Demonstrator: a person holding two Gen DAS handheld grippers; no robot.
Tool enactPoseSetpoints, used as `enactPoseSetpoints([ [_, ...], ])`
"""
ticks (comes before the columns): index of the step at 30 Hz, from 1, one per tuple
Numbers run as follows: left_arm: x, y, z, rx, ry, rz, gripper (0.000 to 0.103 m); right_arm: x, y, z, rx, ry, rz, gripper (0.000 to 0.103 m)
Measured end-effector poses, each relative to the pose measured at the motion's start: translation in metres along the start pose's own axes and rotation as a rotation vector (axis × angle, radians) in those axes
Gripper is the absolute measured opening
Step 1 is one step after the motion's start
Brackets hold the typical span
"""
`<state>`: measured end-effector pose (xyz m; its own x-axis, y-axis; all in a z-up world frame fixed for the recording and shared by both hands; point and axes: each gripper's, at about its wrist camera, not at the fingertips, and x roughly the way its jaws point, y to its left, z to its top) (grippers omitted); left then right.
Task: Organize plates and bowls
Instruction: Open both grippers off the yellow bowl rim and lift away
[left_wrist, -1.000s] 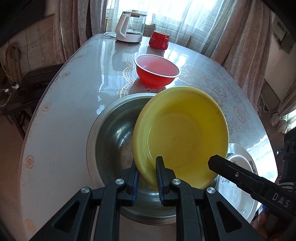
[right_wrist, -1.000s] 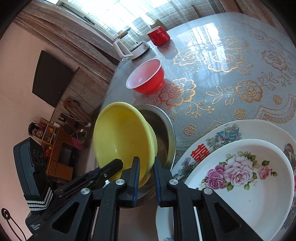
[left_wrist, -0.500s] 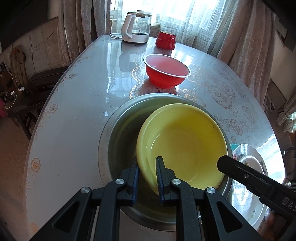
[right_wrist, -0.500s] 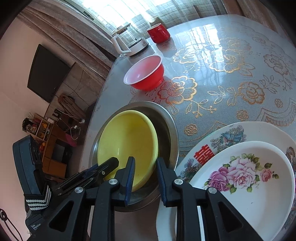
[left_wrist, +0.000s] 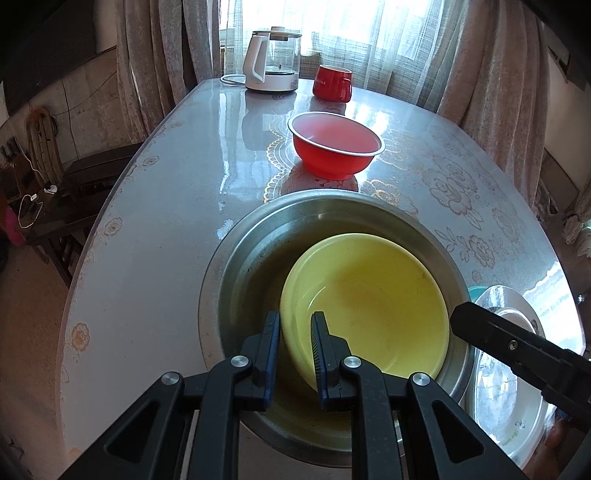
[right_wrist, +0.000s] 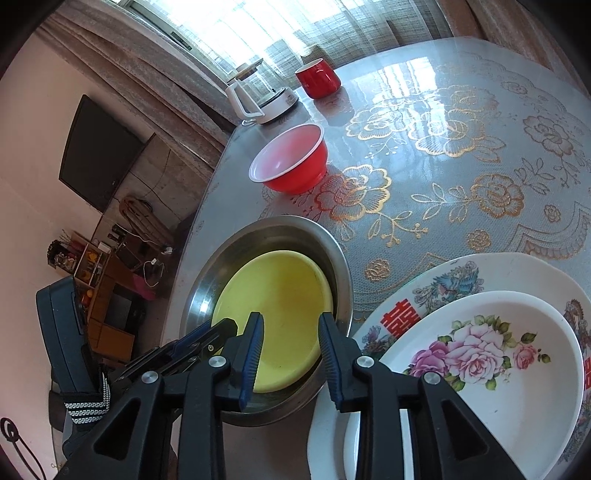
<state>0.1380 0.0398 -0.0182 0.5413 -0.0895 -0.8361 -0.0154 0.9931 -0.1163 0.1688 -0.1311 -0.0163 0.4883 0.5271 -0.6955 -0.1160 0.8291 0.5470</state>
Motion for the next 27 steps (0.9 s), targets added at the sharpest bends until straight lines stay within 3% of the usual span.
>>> enactPoseSetpoints([
  [17,-0.012,-0.004,0.001,0.006,-0.027,0.006,0.018,-0.007,0.000,-0.003,0.000,-0.015,0.012,0.031],
  [27,-0.016,-0.008,0.003,0.008,-0.029,-0.017,0.027,-0.017,-0.004,0.000,0.021,-0.038,0.014,0.031],
])
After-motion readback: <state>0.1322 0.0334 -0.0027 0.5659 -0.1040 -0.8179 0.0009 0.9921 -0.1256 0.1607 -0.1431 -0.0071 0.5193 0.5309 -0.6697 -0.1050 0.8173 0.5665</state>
